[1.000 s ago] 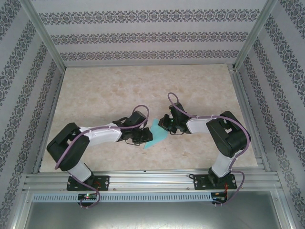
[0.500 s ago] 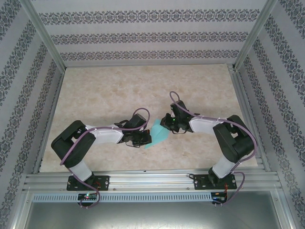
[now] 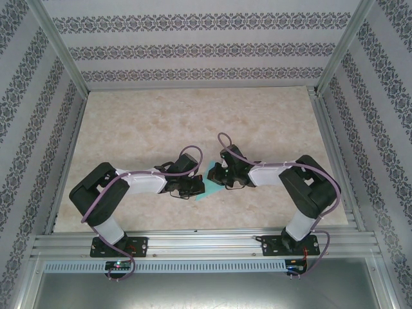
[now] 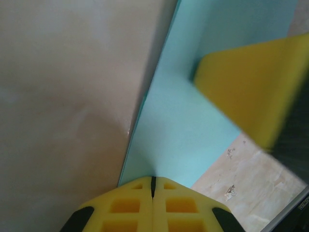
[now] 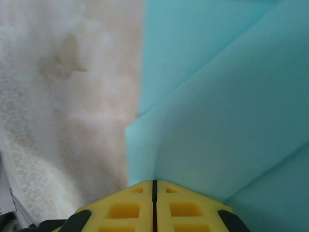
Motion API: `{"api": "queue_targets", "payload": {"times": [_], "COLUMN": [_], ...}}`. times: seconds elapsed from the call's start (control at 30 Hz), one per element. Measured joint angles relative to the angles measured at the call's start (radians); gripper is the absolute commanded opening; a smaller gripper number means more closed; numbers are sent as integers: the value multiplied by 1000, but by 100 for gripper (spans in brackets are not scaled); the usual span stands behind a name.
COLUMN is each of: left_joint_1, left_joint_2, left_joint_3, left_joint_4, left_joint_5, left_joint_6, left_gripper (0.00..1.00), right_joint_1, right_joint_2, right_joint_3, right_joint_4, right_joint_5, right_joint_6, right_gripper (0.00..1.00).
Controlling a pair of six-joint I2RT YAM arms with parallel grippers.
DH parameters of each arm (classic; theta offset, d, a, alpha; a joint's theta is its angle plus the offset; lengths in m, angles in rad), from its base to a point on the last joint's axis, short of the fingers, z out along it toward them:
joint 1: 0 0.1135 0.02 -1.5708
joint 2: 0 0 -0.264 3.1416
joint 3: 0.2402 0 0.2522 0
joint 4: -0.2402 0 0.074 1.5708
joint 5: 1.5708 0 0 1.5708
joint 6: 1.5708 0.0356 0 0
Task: Fold a paper plane with a square sheet of paper (pick it up from the middle)
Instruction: Fourth fold the wing at the center of the table.
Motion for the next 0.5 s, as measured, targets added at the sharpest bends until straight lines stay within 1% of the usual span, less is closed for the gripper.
{"api": "queue_targets", "payload": {"times": [0.27, 0.37, 0.5], "left_joint_1": [0, 0, 0], "left_joint_2": [2, 3, 3], "left_joint_3": [0, -2, -8], "left_joint_4": [5, 15, 34], "left_joint_5": [-3, -8, -12], "left_joint_6": [0, 0, 1], "left_gripper": [5, 4, 4], "right_joint_1": [-22, -61, -143], "right_joint_2": [5, 5, 11], "right_joint_3": [-3, -3, 4], "right_joint_4": [13, 14, 14], "right_joint_5": [5, 5, 3], "right_joint_6": [-15, -37, -66], "right_gripper": [8, 9, 9]}}
